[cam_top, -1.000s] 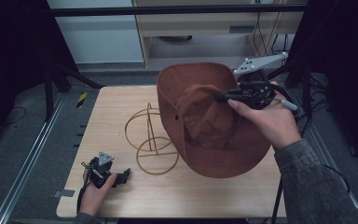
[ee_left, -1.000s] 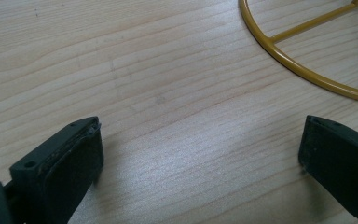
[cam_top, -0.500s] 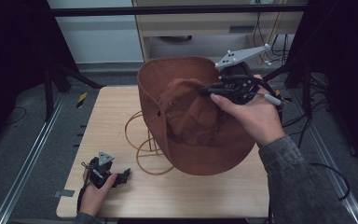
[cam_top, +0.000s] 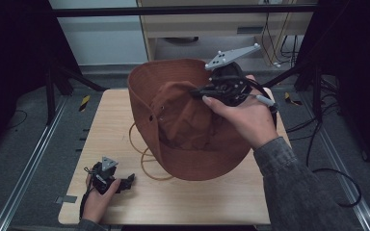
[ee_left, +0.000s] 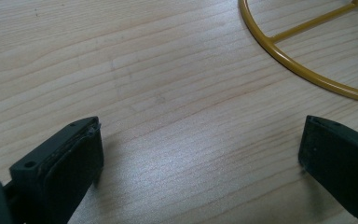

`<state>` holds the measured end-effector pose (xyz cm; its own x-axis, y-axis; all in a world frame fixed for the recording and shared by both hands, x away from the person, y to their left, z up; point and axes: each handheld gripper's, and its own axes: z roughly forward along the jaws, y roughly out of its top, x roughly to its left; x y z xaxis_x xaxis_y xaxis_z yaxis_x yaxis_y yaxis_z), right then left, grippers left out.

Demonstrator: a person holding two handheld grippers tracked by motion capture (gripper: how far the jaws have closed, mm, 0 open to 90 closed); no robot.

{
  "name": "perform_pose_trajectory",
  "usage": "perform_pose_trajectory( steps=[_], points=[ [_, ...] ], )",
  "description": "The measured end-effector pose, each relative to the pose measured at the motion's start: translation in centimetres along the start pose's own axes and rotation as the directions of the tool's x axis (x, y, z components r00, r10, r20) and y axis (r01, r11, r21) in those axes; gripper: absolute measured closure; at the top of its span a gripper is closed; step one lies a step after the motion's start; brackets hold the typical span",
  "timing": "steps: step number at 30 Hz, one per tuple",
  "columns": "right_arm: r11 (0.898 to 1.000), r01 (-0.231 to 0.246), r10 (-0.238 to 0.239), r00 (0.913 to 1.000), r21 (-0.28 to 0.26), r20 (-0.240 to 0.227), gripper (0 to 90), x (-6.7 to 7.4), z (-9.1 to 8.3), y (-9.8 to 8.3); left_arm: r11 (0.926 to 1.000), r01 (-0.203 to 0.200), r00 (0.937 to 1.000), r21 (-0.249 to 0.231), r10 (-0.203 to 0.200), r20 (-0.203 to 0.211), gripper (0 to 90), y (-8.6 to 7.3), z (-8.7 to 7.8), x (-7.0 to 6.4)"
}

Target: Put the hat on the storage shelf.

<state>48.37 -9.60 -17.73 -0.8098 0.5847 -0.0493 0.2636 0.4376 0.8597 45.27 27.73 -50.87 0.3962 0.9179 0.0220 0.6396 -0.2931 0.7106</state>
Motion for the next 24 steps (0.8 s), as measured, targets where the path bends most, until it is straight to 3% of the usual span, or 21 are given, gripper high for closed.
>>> perform_pose_trajectory(
  steps=[10,24],
  points=[
    [1.000,0.010,-0.010,0.9999,-0.008,-0.012,89.2,1.0,1.4,0.7,1.0000,-0.001,1.0000,0.003,0.001,0.002,0.0,0.0,0.0,0.0],
    [1.000,0.013,-0.013,0.9998,-0.015,-0.016,89.1,1.4,2.1,0.8,1.0000,-0.002,1.0000,0.003,0.002,0.002,0.0,0.0,0.0,0.0]
  ],
)
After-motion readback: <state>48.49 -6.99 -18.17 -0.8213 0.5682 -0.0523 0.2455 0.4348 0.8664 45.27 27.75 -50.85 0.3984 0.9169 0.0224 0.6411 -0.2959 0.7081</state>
